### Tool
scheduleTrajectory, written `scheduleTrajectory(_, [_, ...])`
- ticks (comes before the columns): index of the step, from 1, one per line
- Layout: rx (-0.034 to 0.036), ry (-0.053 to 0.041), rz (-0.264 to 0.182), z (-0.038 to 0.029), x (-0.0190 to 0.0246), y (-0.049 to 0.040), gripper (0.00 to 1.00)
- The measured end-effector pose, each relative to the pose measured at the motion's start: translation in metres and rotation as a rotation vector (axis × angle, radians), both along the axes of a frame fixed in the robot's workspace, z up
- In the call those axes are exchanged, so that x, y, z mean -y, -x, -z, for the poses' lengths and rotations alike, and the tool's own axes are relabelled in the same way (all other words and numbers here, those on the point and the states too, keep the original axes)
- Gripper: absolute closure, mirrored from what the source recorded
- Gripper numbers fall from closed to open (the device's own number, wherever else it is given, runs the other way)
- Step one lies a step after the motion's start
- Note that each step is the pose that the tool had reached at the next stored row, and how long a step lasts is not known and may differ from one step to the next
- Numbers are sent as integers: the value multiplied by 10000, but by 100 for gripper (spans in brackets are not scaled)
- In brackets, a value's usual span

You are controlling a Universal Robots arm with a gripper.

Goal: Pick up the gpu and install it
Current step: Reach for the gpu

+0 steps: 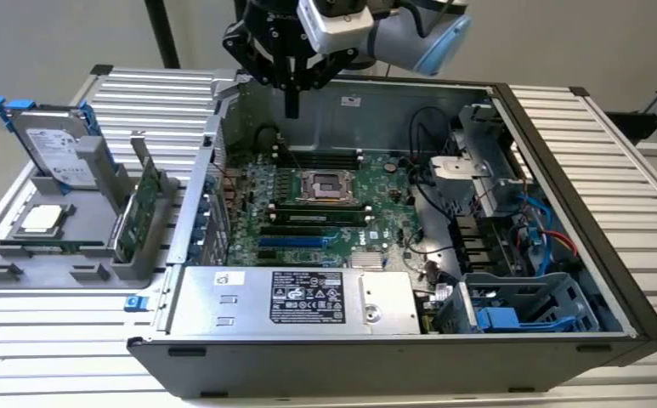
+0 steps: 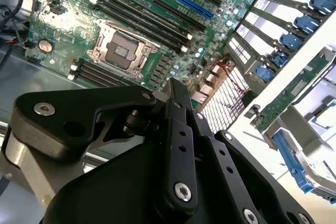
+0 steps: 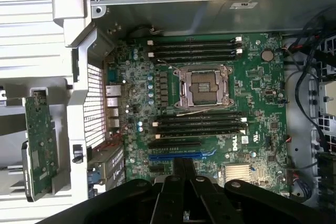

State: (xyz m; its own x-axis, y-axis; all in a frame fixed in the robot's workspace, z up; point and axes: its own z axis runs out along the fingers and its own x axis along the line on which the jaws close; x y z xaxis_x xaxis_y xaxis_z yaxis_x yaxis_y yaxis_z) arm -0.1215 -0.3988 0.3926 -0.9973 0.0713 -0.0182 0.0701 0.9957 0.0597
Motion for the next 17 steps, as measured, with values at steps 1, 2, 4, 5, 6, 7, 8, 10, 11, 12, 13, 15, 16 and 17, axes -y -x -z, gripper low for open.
scheduleTrajectory(1, [0, 0, 1, 0, 0, 3, 100])
scheduleTrajectory(2, [0, 0, 1, 0, 0, 5, 100])
scheduleTrajectory(4, [0, 0, 1, 0, 0, 15, 100])
scheduleTrajectory(5, [0, 0, 1, 0, 0, 19, 100])
scheduleTrajectory(6, [0, 0, 1, 0, 0, 25, 100])
scheduleTrajectory(7, [0, 0, 1, 0, 0, 32, 100])
scheduleTrajectory(8, [0, 0, 1, 0, 0, 39, 100])
scheduleTrajectory(10, [0, 1, 1, 0, 0, 54, 100])
scheduleTrajectory(11, [0, 0, 0, 0, 0, 63, 100])
scheduleTrajectory(12, [0, 1, 0, 0, 0, 72, 100])
scheduleTrajectory(13, [-1, 1, 1, -1, 0, 83, 100])
scheduleTrajectory(15, [1, -1, 1, 0, 0, 101, 100])
scheduleTrajectory(16, [0, 0, 1, 0, 0, 111, 100])
scheduleTrajectory(17, [0, 0, 1, 0, 0, 120, 100])
